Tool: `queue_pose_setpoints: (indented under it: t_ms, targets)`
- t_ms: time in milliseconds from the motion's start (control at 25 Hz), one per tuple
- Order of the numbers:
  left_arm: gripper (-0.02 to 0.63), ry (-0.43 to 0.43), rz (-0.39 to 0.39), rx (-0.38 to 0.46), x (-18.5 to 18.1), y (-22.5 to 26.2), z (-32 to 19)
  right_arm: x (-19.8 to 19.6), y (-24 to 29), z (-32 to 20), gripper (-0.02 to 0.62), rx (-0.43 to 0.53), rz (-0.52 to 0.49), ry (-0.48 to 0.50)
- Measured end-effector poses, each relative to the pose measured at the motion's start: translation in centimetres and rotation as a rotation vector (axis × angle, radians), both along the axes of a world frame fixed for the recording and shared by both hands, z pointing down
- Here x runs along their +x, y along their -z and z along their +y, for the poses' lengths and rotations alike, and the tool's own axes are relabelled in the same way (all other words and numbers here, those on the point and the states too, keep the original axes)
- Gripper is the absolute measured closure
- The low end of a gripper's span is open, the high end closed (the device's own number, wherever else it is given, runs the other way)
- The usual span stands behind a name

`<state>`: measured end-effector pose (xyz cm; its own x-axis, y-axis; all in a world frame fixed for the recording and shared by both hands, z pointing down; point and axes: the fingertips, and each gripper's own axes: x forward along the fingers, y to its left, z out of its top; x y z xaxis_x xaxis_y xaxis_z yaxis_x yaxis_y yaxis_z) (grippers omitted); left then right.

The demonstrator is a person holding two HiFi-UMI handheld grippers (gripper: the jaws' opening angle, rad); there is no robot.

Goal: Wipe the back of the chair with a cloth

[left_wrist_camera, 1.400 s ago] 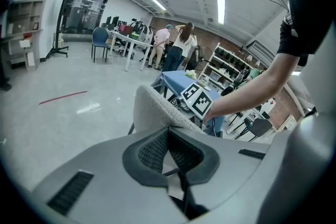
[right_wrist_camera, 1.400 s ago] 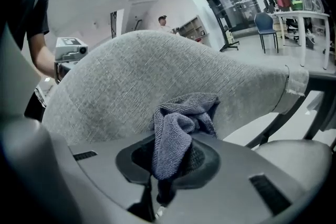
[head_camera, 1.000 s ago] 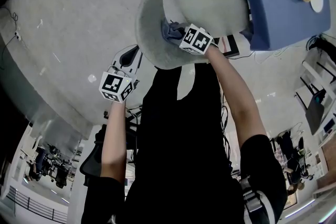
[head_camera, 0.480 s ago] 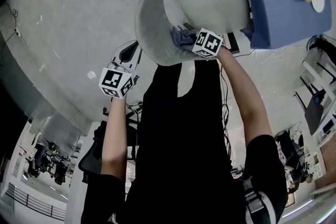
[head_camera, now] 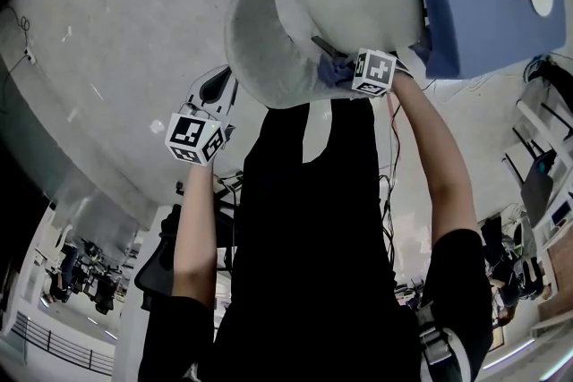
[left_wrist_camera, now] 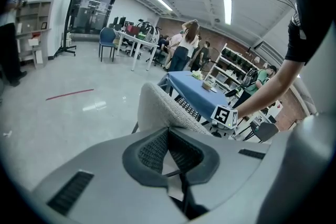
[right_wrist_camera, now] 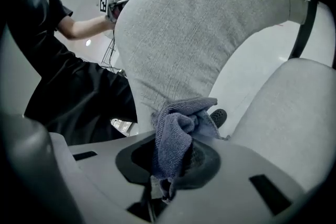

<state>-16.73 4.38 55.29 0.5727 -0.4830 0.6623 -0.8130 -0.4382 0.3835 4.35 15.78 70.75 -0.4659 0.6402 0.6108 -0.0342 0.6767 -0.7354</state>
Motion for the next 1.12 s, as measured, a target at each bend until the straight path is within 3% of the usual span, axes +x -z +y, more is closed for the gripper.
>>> queue_pose_setpoints:
  t_ms: [200,520,920,1120]
  targets:
    - [0.583,0.002,-0.007,0.001,0.0,0.1,0.0,1.4,-0.1,0.2,0.525,-0.026,0.039,-0.029]
    - [0.584,0.013,-0.007,0.005,0.0,0.2,0.0,3.4,-1.3,0.0,0.525,0.05,0.084,0.015]
    - [0.584,0.024,-0.001,0.003,-0.1,0.2,0.1,5.3,-2.1,0.3,0.525,0.105,0.169,0.144]
    - [0.584,0.034,0.009,0.005,-0.2,0.1,0.0,5.7,-3.3,-0.4,0.525,0.103,0.205,0.088]
